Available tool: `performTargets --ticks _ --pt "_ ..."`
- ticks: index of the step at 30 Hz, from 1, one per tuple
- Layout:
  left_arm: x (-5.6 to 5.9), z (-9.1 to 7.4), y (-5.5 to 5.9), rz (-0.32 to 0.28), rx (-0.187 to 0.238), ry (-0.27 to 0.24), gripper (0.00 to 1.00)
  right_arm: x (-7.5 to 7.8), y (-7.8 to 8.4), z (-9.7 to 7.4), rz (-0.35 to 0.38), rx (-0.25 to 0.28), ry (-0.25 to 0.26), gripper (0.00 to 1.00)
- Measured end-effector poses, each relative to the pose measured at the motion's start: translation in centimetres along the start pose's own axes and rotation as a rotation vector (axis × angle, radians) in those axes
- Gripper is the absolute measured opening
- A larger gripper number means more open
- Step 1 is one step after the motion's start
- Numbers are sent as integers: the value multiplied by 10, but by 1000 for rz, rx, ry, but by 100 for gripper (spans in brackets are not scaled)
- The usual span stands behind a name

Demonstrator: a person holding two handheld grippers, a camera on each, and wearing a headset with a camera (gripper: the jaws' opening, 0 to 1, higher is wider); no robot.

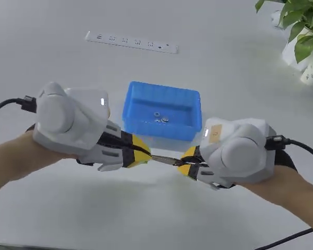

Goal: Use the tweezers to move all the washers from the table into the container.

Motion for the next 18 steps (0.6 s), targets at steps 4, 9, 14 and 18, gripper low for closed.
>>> performTargets --ticks 4,9,14,18 --pt "-5 2 11 6 -57 18 6 4 2 2 18 -7 -6 10" --pt "-13 5 24 17 -126 45 6 6 2 8 19 -27 -22 11" --pt "-16 6 37 64 -212 71 5 4 0 11 17 -24 -29 9" --pt "-18 6 39 58 -211 73 5 3 2 12 23 -29 -37 9"
Point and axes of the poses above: the centre of the closed fingertips' face, and the gripper's own axes: z roughly forward along the fingers, x roughly to its right, y roughly out of its underside, the point moved 6 cm from there along -z, roughly backward along the fingers, and after that the axes turned 11 degrees about x, right-handed, at the moved point
